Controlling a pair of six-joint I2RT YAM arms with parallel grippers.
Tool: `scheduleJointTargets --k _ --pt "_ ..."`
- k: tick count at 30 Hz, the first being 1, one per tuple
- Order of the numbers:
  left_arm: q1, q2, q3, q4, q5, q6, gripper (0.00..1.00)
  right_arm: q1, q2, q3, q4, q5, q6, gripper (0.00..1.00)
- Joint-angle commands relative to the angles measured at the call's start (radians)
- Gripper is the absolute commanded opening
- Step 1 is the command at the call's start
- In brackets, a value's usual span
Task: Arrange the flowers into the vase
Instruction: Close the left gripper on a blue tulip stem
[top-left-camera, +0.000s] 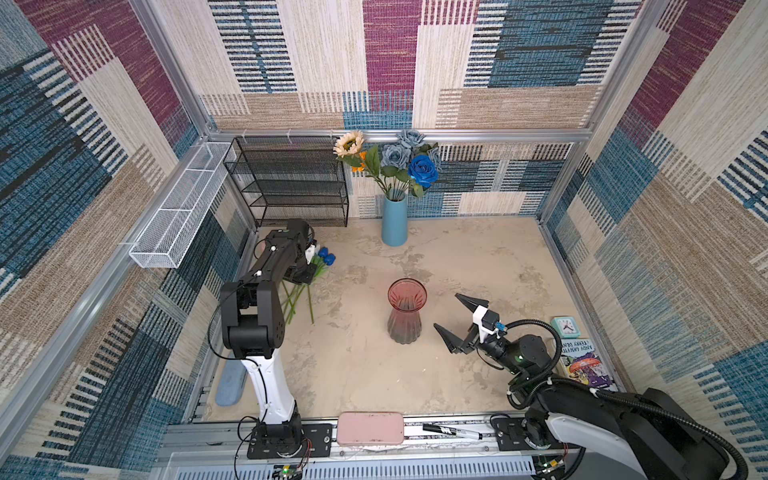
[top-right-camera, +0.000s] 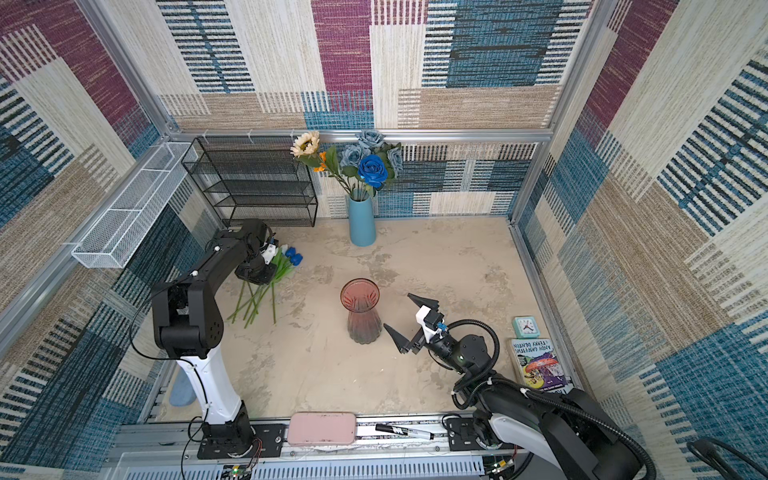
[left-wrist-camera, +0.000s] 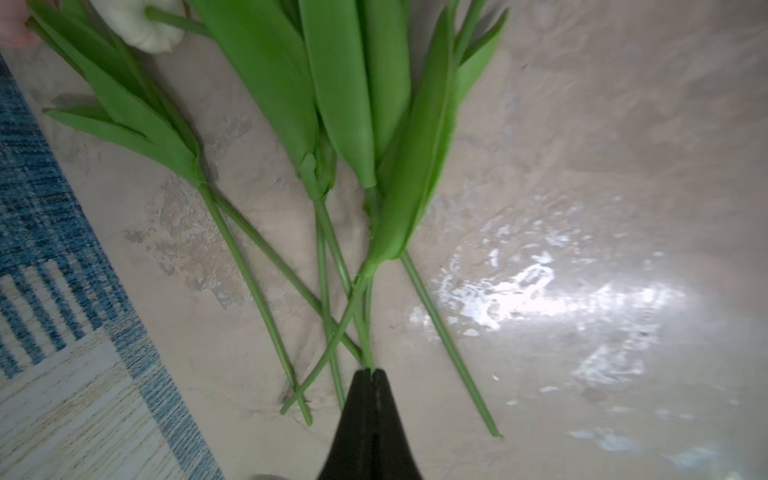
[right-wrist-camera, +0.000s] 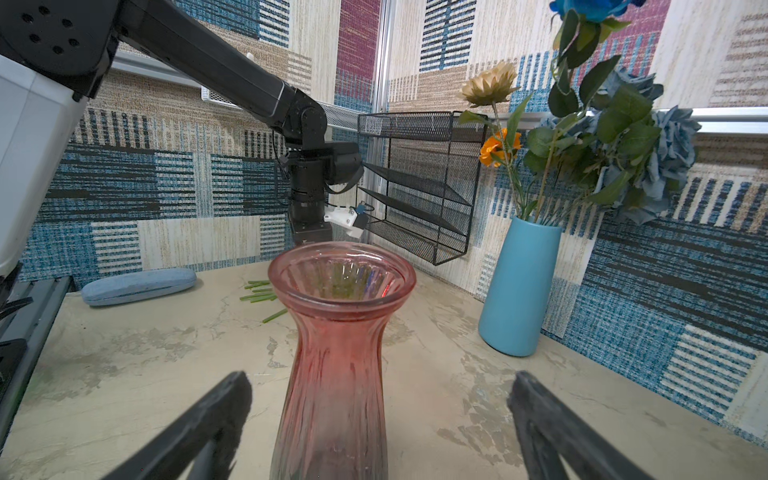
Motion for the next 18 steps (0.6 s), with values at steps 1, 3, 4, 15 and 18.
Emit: scheduleJointTargets --k 1,3,4,15,18 --pt "-0.013 -0.017 -0.020 -0.001 0.051 -0.061 0.05 0.002 -0.006 0.005 0.044 0.015 0.010 1.00" --pt "-0.017 0.000 -0.026 -0.002 0.003 -0.061 0.20 0.002 -0.016 0.003 0.042 0.013 0.013 1.00" --pt "-0.015 0.012 -0.027 -0.012 -0.018 -0.058 0.21 0.002 -0.021 0.001 0.042 0.011 0.014 1.00" --pt "0.027 0.066 -0.062 0.024 -0.056 -0.027 0.62 0.002 -0.029 -0.008 0.050 0.029 0.013 1.00" --pt "0.032 0.084 -0.070 0.041 -0.054 -0.018 0.61 0.001 -0.024 -0.007 0.050 0.030 0.013 1.00"
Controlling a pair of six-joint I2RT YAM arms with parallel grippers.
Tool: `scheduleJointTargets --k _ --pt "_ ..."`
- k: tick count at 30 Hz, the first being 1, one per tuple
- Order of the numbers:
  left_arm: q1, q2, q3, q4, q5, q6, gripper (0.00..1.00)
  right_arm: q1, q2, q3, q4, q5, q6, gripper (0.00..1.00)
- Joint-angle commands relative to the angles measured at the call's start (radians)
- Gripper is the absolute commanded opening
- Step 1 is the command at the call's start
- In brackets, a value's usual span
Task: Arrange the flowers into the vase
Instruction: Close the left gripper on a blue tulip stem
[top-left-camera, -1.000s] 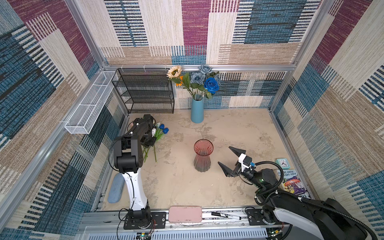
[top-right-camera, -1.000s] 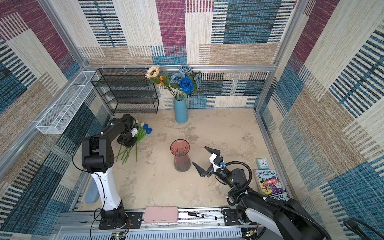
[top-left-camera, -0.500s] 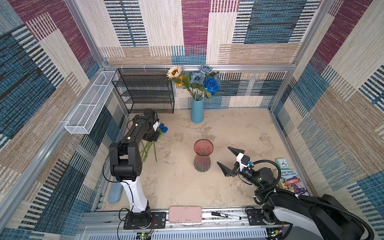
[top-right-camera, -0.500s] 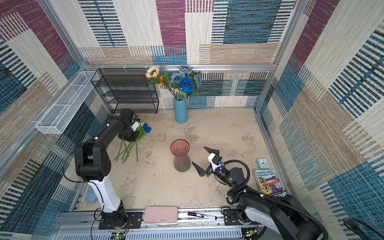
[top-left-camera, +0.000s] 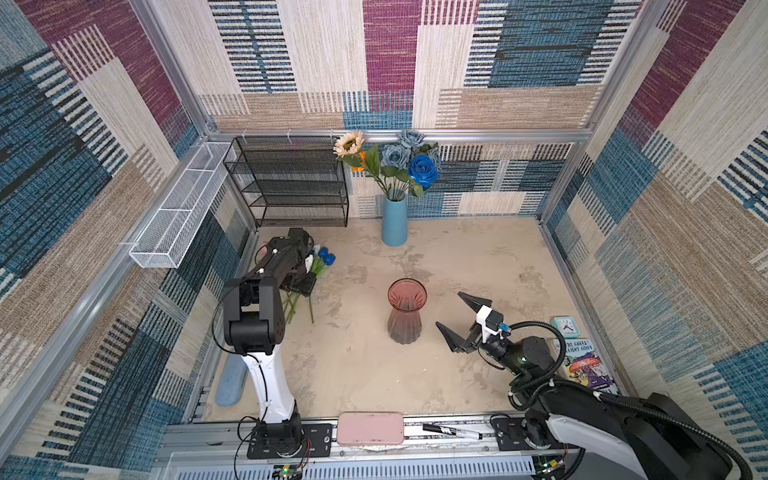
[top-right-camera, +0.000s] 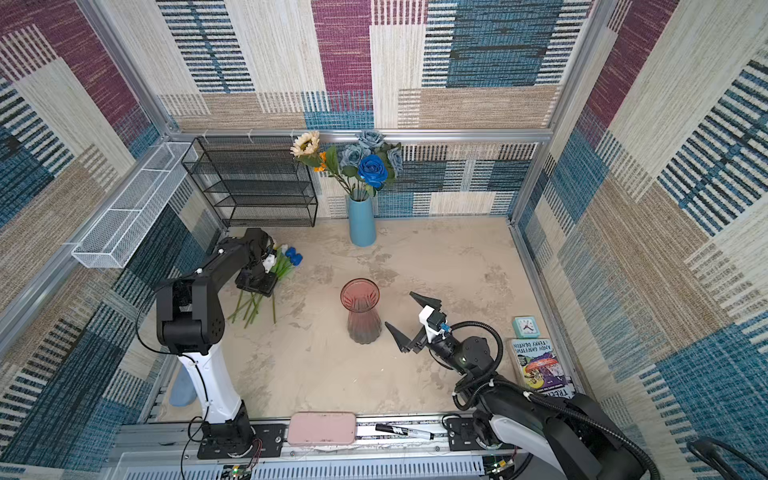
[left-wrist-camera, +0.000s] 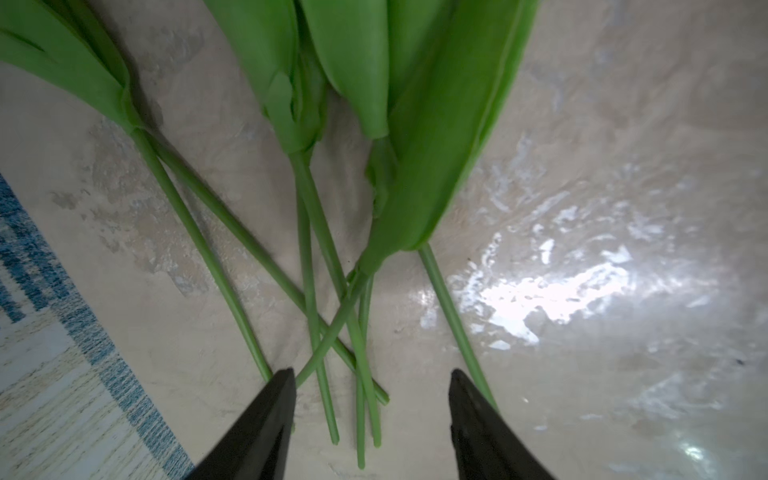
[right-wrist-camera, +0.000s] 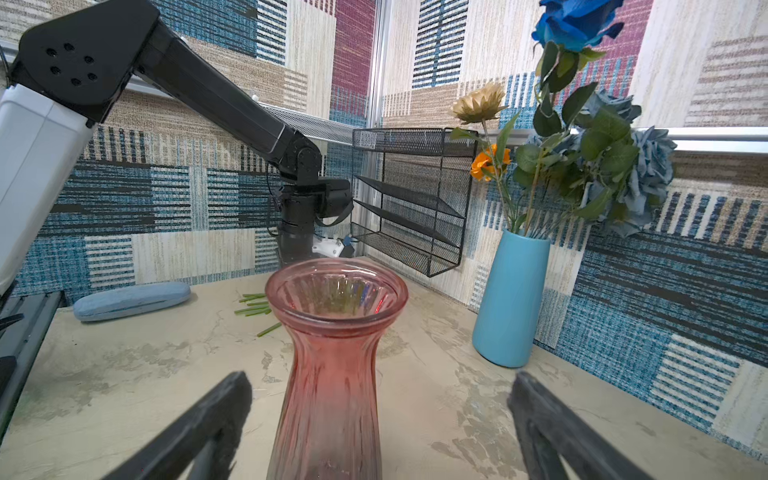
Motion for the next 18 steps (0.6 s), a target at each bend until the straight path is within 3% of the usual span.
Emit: scheduleJointTargets --k 1,4,11,18 --pt "0.004 0.021 -0.006 0.020 0.000 0.005 0.59 0.002 0.003 -0.005 0.043 0.015 0.006 1.00" --pt "0.006 0.032 -0.006 0.026 0.009 0.005 0.51 0.002 0.008 -0.005 0.045 0.026 0.003 1.00" --pt "0.004 0.013 -0.020 0.026 0.064 -0.008 0.18 0.002 0.031 -0.005 0.065 0.034 0.007 1.00" --pt "0.003 -0.050 -0.041 0.025 0.110 -0.033 0.03 0.002 0.053 -0.005 0.086 0.048 0.017 1.00"
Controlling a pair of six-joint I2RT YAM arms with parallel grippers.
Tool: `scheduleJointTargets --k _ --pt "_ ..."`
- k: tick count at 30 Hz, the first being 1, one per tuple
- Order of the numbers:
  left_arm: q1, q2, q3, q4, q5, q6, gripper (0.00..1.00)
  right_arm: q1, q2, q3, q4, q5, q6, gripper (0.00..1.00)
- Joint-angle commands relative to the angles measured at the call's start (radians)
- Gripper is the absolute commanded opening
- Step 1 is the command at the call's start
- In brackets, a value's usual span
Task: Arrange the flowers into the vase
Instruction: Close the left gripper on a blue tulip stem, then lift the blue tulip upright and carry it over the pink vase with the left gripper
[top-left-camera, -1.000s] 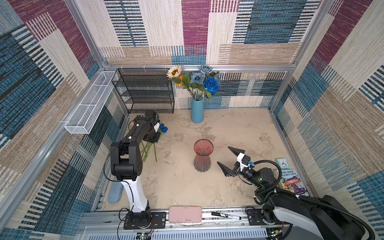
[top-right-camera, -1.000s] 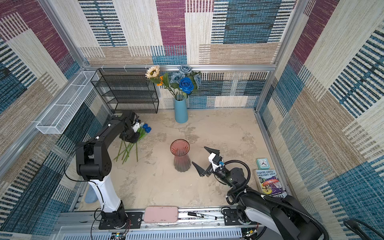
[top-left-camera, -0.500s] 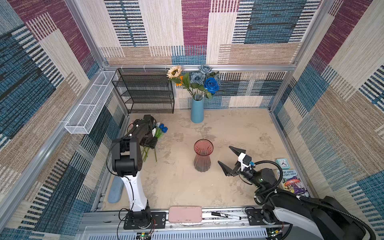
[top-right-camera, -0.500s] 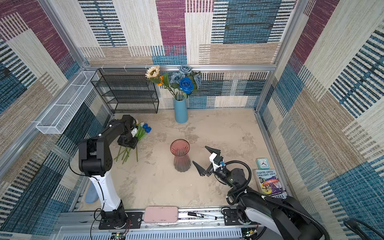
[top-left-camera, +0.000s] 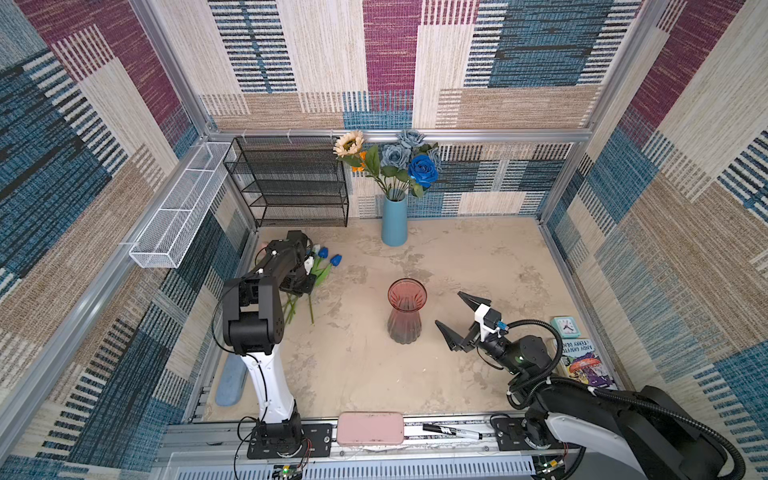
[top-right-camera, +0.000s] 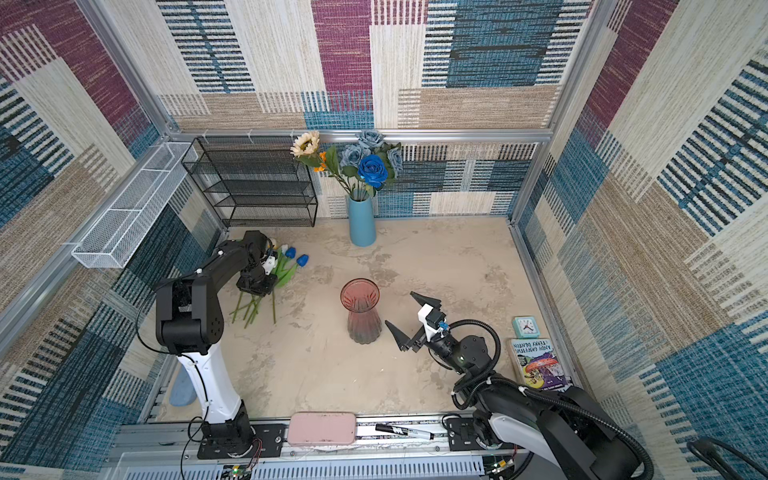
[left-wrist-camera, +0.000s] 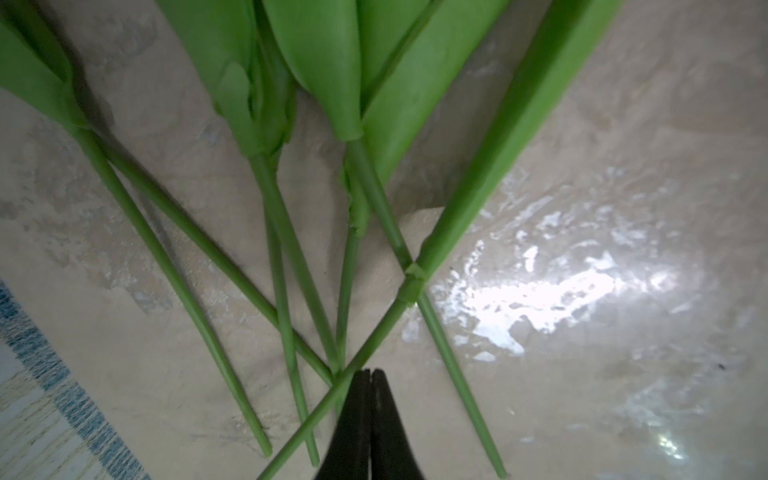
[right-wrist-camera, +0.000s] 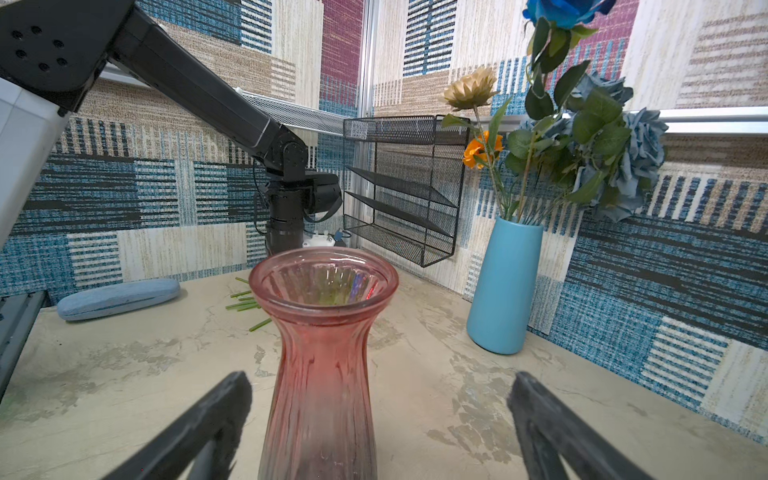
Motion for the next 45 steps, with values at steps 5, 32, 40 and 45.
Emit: scheduleJointTargets --k 5,32,40,45 --pt "-0.001 -0.076 -0.004 -0.006 0.036 -0.041 0.00 0.002 -0.001 -0.004 0.054 0.024 0.015 1.00" --pt "-0.005 0.080 0.017 -0.034 0.052 0.023 0.22 0.002 -0.027 -0.008 0.040 0.039 0.018 1.00" --pt "-0.035 0.056 0.031 -0.034 0.084 0.004 0.05 0.002 -0.006 -0.002 0.045 0.045 0.024 1.00" --pt "-0.050 0.017 0.042 -0.035 0.134 -0.044 0.00 0.002 -0.012 -0.005 0.043 0.051 0.024 1.00"
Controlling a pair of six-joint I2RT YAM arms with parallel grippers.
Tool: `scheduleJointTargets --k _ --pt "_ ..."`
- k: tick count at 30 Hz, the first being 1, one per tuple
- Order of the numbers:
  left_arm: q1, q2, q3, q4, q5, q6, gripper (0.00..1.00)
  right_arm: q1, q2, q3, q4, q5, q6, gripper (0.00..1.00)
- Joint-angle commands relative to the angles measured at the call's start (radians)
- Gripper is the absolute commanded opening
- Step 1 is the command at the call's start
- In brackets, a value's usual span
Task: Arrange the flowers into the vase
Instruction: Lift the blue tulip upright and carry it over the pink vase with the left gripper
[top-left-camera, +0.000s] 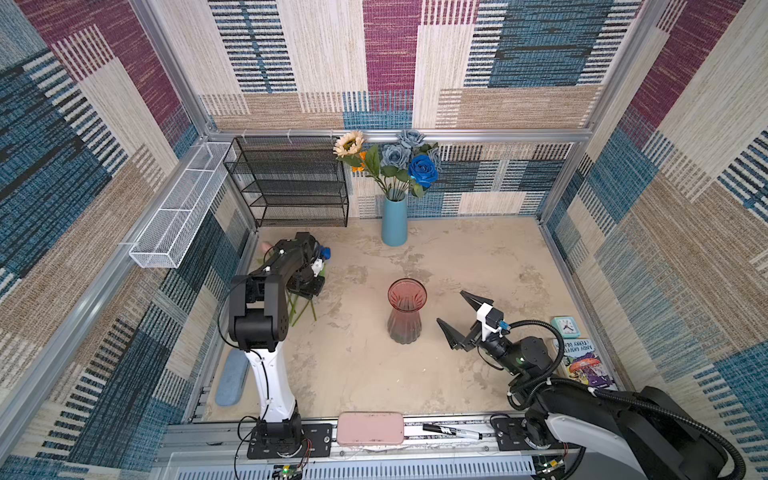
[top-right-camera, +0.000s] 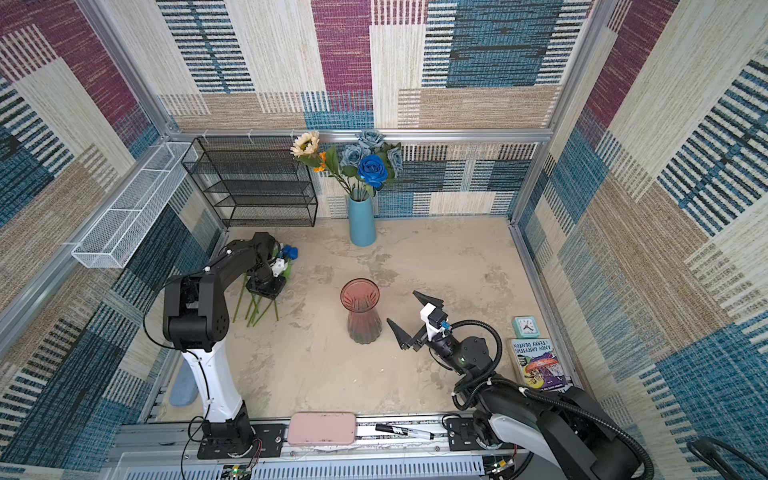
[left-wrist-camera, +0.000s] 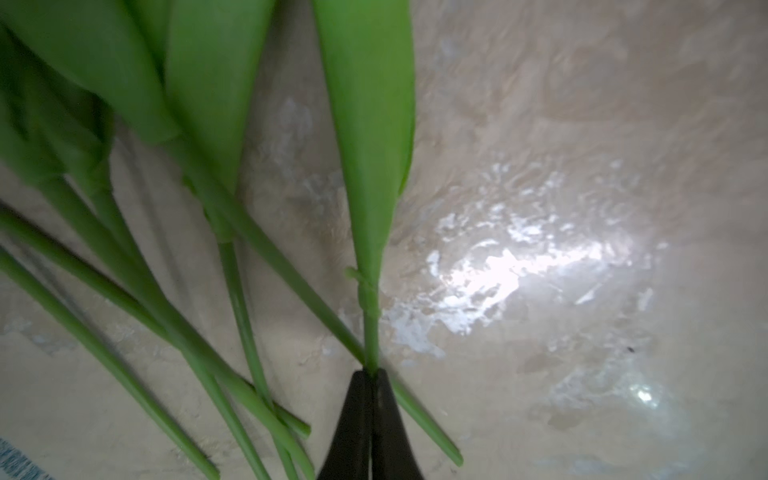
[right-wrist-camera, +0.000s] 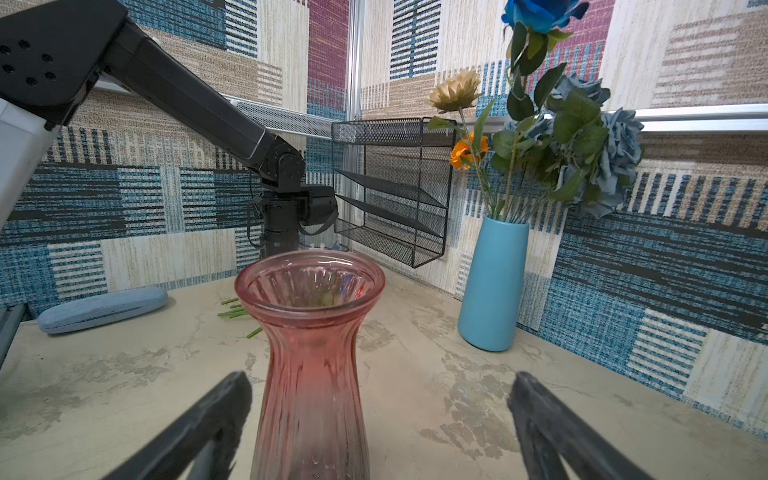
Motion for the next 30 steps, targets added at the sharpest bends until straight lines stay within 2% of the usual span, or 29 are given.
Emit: scheduleJointTargets --k 1,8,14,20,25,30 --pt "-0.008 -0.033 0.013 0.001 0.056 -0.060 0.00 0.002 -0.005 0.002 0.034 0.015 0.014 1.00" --pt "-0.044 -0.110 0.030 -0.004 0.080 -0.103 0.00 0.002 -0.024 -0.004 0.030 0.024 0.014 1.00" --pt "-0.111 -0.257 0.009 0.079 0.178 -0.157 0.00 0.002 -0.039 -0.010 0.030 0.043 0.014 1.00" --pt "-0.214 -0.521 -0.208 0.402 0.313 -0.237 0.00 0.002 -0.068 -0.014 0.018 0.050 0.010 1.00" --pt "-0.267 -0.748 -0.467 0.844 0.438 -0.377 0.00 0.002 -0.118 -0.020 -0.002 0.050 0.004 1.00" --pt "-0.354 -0.861 -0.550 1.079 0.477 -0.400 0.00 0.002 -0.131 -0.027 0.000 0.052 0.006 1.00"
